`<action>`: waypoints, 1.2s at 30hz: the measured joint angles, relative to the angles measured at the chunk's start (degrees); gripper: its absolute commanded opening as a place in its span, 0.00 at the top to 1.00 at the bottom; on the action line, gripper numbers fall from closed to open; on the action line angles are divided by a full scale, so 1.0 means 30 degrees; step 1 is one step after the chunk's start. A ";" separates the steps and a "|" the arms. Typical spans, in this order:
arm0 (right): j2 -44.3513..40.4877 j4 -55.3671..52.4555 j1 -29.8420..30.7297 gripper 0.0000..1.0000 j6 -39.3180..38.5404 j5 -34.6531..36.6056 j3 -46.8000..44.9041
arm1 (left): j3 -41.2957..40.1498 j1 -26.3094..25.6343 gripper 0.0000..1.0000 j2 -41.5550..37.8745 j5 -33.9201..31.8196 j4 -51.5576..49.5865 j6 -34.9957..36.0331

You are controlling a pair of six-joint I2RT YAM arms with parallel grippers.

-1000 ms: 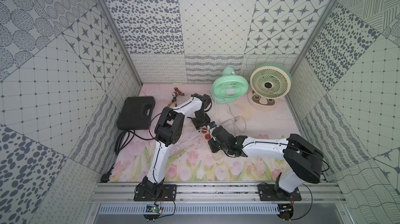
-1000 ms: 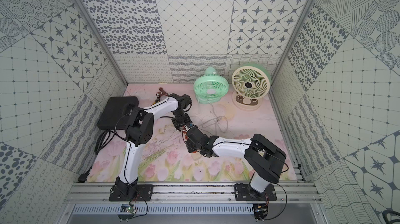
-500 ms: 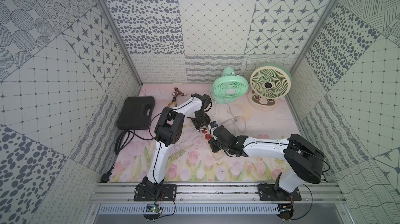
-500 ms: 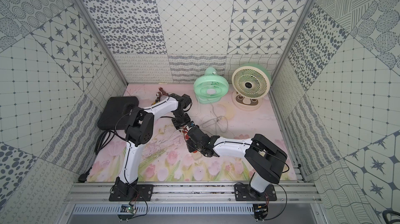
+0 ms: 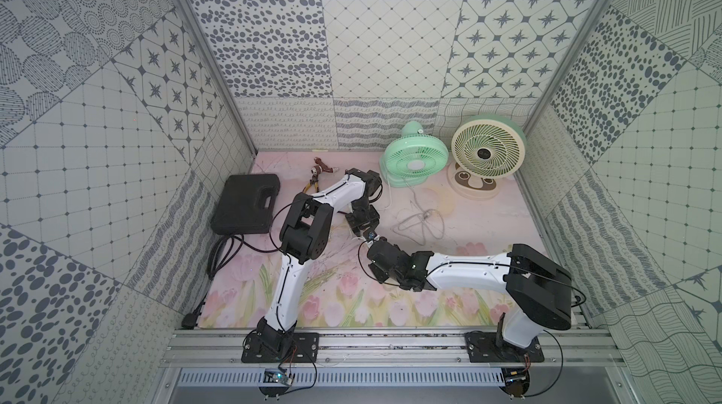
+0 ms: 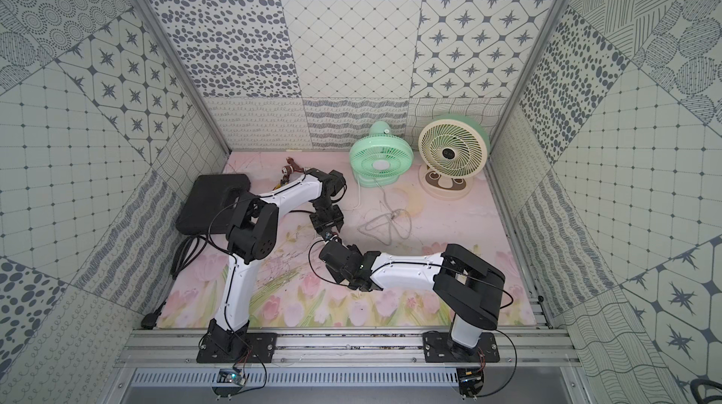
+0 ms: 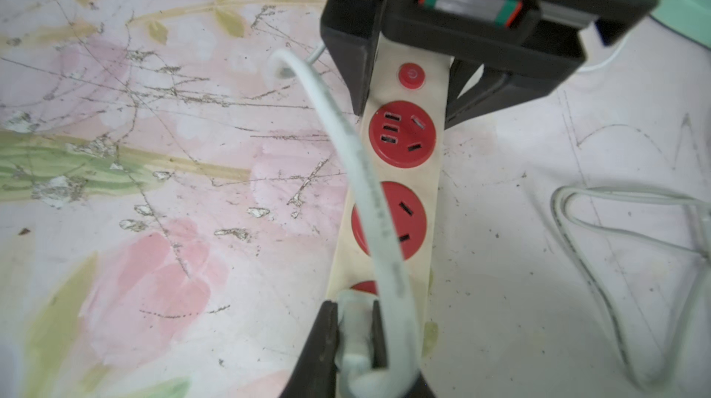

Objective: Unplug the desk fan from the power strip
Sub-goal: Remove the plug from the socket.

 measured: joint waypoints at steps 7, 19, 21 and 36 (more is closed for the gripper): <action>0.0539 -0.0561 0.0670 1.00 -0.0962 0.1370 0.0568 | 0.0007 0.0000 1.00 0.0007 0.0000 -0.0102 0.0430; 0.0517 -0.0583 0.0401 1.00 -0.0248 0.0787 0.0576 | -0.0073 0.0000 1.00 -0.0007 0.0000 -0.0051 0.0488; 0.0364 -0.0568 0.0117 1.00 0.0189 0.0248 0.0525 | -0.0087 0.0000 1.00 -0.0015 0.0000 -0.0029 0.0488; -0.1829 0.3366 -0.3279 1.00 0.4444 -0.6178 -0.2863 | -0.0138 0.0000 1.00 -0.0029 0.0138 -0.0015 -0.0466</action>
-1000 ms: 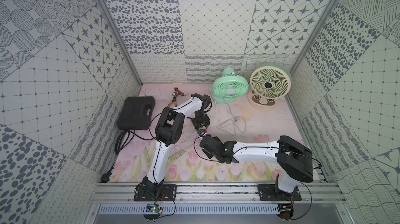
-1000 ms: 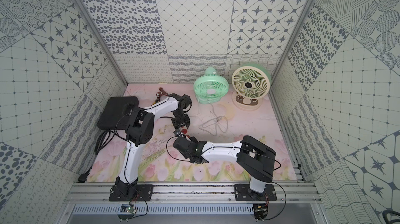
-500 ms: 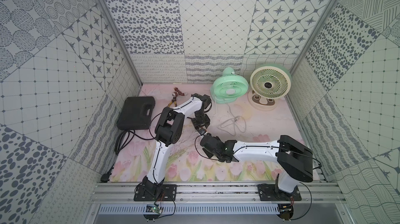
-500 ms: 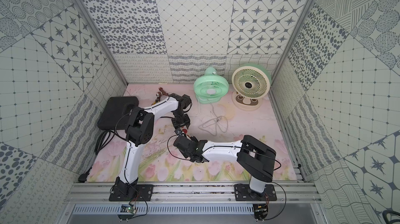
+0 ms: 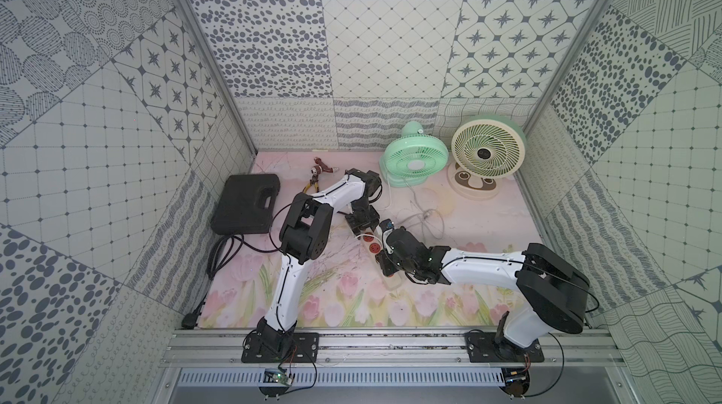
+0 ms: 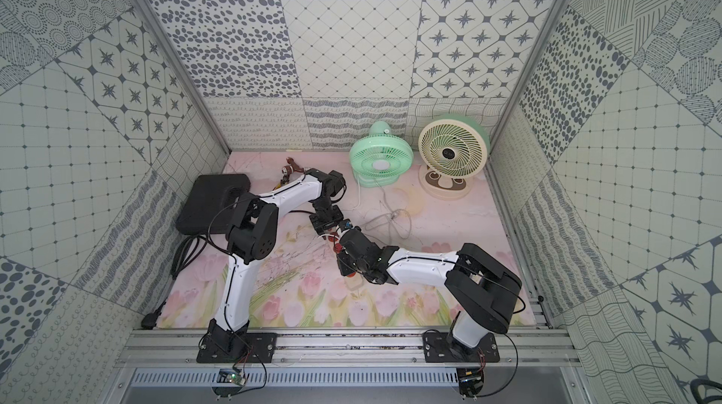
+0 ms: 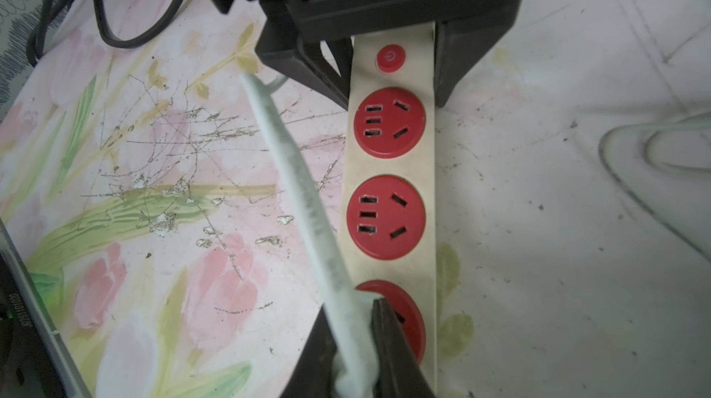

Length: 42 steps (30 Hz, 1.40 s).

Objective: Unplug the desk fan from the power strip
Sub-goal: Remove the plug from the socket.

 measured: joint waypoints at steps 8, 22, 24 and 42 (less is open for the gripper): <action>0.0000 0.0036 0.0007 1.00 0.0117 -0.0029 -0.0036 | -0.0058 0.0000 1.00 -0.0036 0.0007 0.0051 -0.0036; 0.1333 -0.2790 0.2805 1.00 -0.3060 0.4765 0.2310 | -0.0066 0.0000 1.00 -0.0036 -0.0015 -0.0015 0.0437; 0.1698 -0.3198 0.3264 1.00 -0.3767 0.5632 0.2725 | -0.0073 0.0000 1.00 -0.0036 -0.0036 -0.0051 0.0678; 0.2229 -0.3774 0.3803 1.00 -0.4488 0.6674 0.3366 | -0.0080 0.0015 1.00 -0.0036 -0.0080 -0.0153 0.1253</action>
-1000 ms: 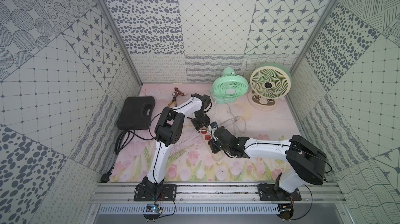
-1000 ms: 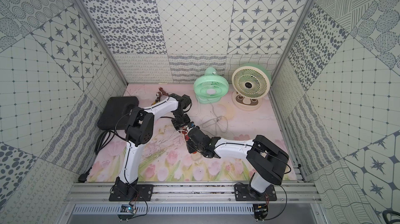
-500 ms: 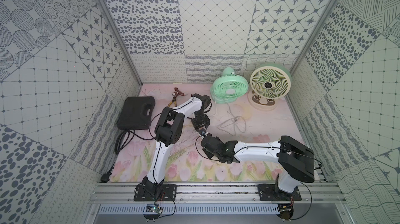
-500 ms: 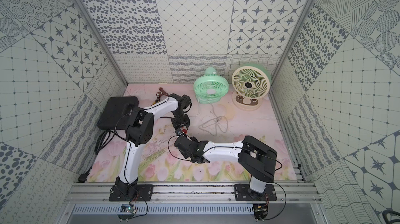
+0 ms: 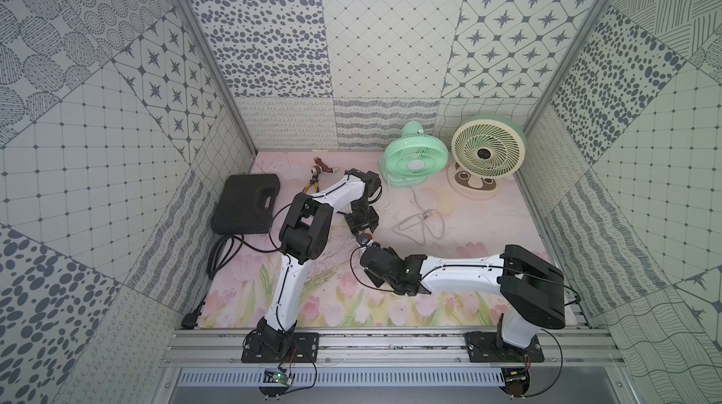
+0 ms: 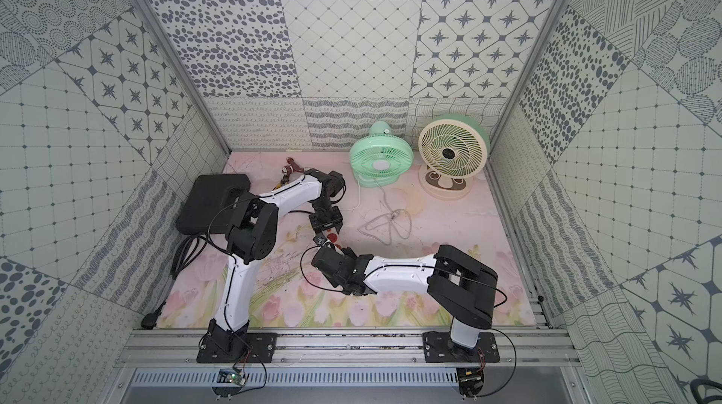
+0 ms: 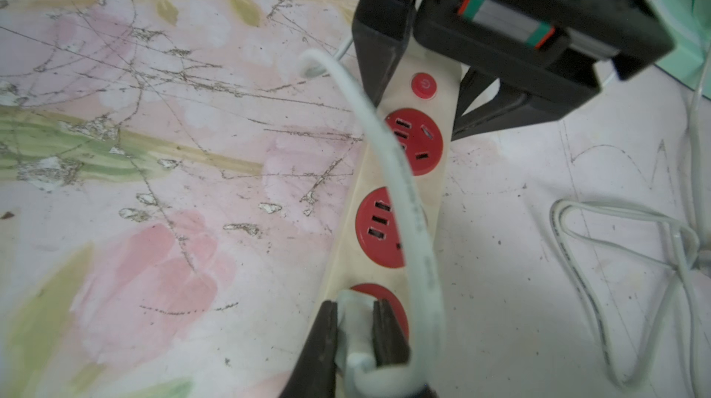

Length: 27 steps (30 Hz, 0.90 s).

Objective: Unplug the desk fan from the power strip
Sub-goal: Remove the plug from the socket.

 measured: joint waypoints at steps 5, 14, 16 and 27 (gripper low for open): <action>-0.0546 0.0270 -0.0852 1.00 0.1115 -0.1566 -0.0408 | 0.0000 0.0000 1.00 0.0000 -0.0007 0.0000 -0.0080; -0.2011 0.2521 -0.3082 1.00 0.4116 -0.5377 -0.2586 | 0.0000 0.0000 1.00 0.0000 0.0138 0.0029 -0.0903; -0.2222 0.2980 -0.3468 1.00 0.4707 -0.6069 -0.2973 | 0.0000 0.0000 1.00 0.0000 0.0175 0.0044 -0.1122; -0.2375 0.3373 -0.3767 1.00 0.5348 -0.6659 -0.3271 | 0.0000 0.0000 1.00 0.0000 0.0233 0.0058 -0.1341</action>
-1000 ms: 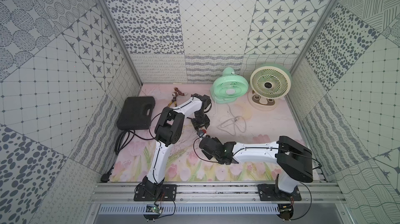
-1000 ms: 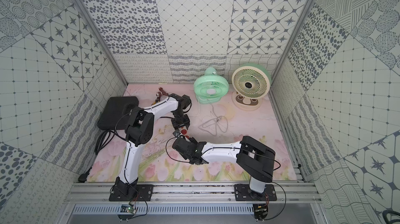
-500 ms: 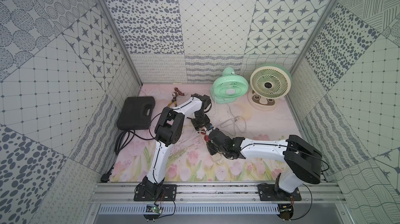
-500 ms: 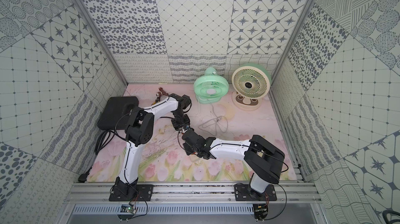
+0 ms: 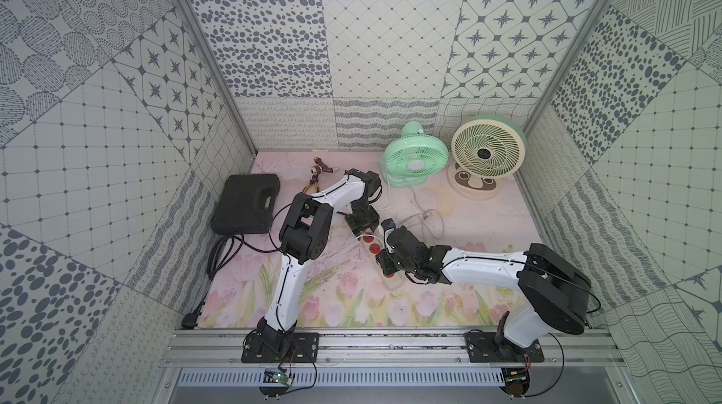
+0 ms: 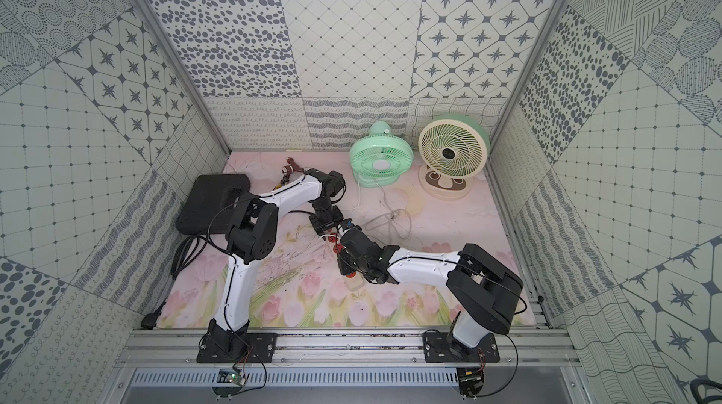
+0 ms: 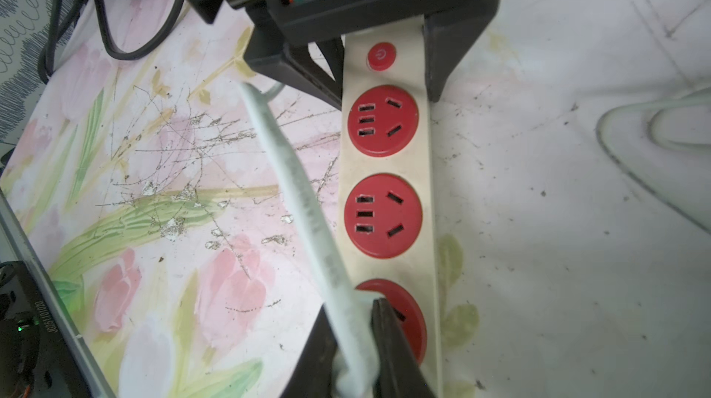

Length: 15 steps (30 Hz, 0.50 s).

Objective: Unplug the desk fan from the power strip
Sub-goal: Remove the plug from the socket.

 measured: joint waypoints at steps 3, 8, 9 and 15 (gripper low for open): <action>0.0007 -0.0131 0.0430 1.00 -0.0379 0.0714 0.0073 | 0.0000 0.0000 1.00 0.0007 0.0015 0.0000 -0.0015; 0.0452 -0.1275 0.1559 1.00 -0.1574 0.2594 0.0984 | 0.0000 0.0007 1.00 0.0022 0.0029 0.0000 0.0058; 0.0605 -0.1545 0.1829 1.00 -0.1865 0.3053 0.1217 | 0.0000 0.0007 1.00 0.0022 0.0022 0.0000 0.0080; 0.1829 -0.2914 0.3577 1.00 -0.4255 0.6382 0.2645 | -0.0007 0.0007 1.00 0.0022 -0.0029 -0.0058 0.0634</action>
